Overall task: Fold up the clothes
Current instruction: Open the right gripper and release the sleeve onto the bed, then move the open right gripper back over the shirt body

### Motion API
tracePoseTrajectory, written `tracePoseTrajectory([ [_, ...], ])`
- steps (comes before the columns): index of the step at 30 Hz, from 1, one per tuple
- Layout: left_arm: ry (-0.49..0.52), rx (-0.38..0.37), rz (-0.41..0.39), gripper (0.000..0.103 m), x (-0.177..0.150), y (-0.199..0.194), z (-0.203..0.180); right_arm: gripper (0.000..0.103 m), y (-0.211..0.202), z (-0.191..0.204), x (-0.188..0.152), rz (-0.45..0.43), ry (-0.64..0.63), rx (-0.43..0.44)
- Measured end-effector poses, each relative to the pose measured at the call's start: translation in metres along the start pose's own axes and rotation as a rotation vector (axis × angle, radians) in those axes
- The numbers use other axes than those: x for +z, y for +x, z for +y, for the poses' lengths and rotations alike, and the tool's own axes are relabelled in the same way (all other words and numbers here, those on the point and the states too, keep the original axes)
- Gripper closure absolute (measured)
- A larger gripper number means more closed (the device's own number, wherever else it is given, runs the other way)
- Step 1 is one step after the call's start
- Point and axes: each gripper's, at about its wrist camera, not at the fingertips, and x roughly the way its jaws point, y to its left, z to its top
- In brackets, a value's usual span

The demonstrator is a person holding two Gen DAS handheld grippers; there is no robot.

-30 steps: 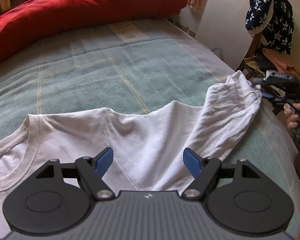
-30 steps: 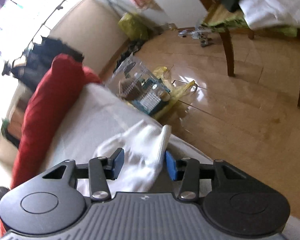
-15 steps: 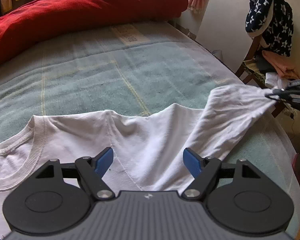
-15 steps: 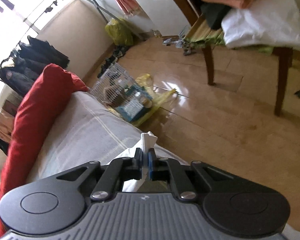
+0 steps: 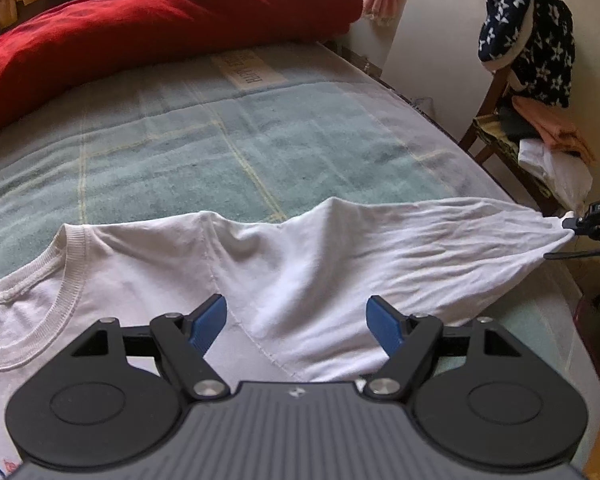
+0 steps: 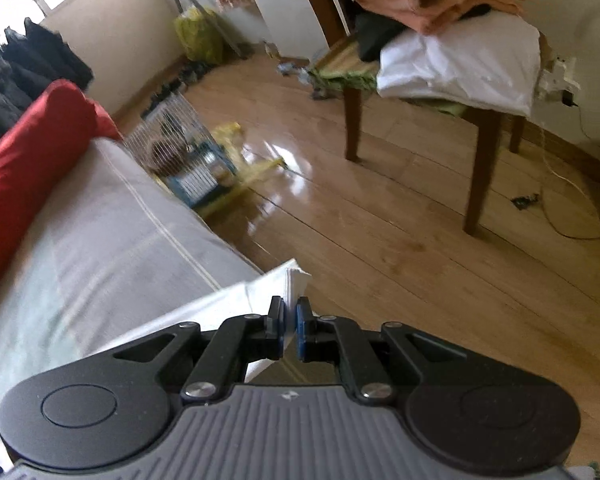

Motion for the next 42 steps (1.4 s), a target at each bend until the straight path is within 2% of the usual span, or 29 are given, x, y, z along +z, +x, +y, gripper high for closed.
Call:
tracePoseTrajectory([
  [3, 0.012, 0.016, -0.002, 0.026, 0.000, -0.003, 0.002, 0.082, -0.005, 0.000, -0.006, -0.005, -0.035, -0.109],
  [5, 0.011, 0.021, -0.002, 0.027, 0.004, -0.003, 0.008, 0.082, -0.014, 0.002, -0.007, -0.045, -0.052, -0.163],
  [6, 0.013, 0.024, -0.006, 0.027, 0.007, -0.003, 0.012, 0.081, -0.019, 0.005, -0.008, -0.061, -0.061, -0.156],
  [8, 0.011, 0.031, -0.010, 0.027, 0.012, -0.002, 0.019, 0.074, -0.029, 0.022, -0.011, -0.072, -0.095, -0.063],
  [10, -0.029, -0.033, 0.012, 0.028, 0.015, 0.005, 0.028, 0.065, -0.032, 0.051, -0.020, -0.062, -0.178, 0.038],
  [14, -0.108, -0.162, 0.057, 0.029, 0.021, 0.019, 0.045, 0.064, -0.020, 0.130, -0.050, 0.037, -0.386, 0.272],
  [17, -0.169, -0.257, 0.090, 0.029, 0.025, 0.029, 0.058, 0.064, -0.007, 0.186, -0.081, 0.129, -0.497, 0.443],
  [19, -0.194, -0.241, 0.075, 0.029, 0.026, 0.036, 0.067, 0.063, -0.002, 0.218, -0.101, 0.179, -0.582, 0.526],
  [24, -0.180, -0.197, 0.010, 0.031, 0.030, 0.032, 0.080, 0.060, 0.003, 0.257, -0.135, 0.233, -0.688, 0.562],
  [27, -0.172, -0.171, -0.029, 0.030, 0.032, 0.030, 0.088, 0.061, 0.003, 0.264, -0.150, 0.267, -0.704, 0.577],
  [31, -0.161, -0.136, -0.080, 0.030, 0.035, 0.026, 0.098, 0.061, -0.008, 0.268, -0.177, 0.330, -0.756, 0.654],
  [34, -0.150, -0.095, -0.066, 0.030, 0.017, 0.011, 0.101, 0.061, -0.012, 0.277, -0.197, 0.364, -0.814, 0.685],
  [38, -0.181, -0.109, -0.033, 0.030, 0.002, 0.004, 0.108, 0.060, -0.017, 0.283, -0.223, 0.382, -0.856, 0.632],
  [40, -0.169, -0.105, -0.029, 0.030, 0.001, 0.004, 0.107, 0.060, -0.015, 0.276, -0.231, 0.438, -0.820, 0.609],
  [42, -0.157, -0.121, -0.040, 0.030, 0.000, 0.001, 0.106, 0.060, -0.021, 0.268, -0.230, 0.456, -0.786, 0.609],
])
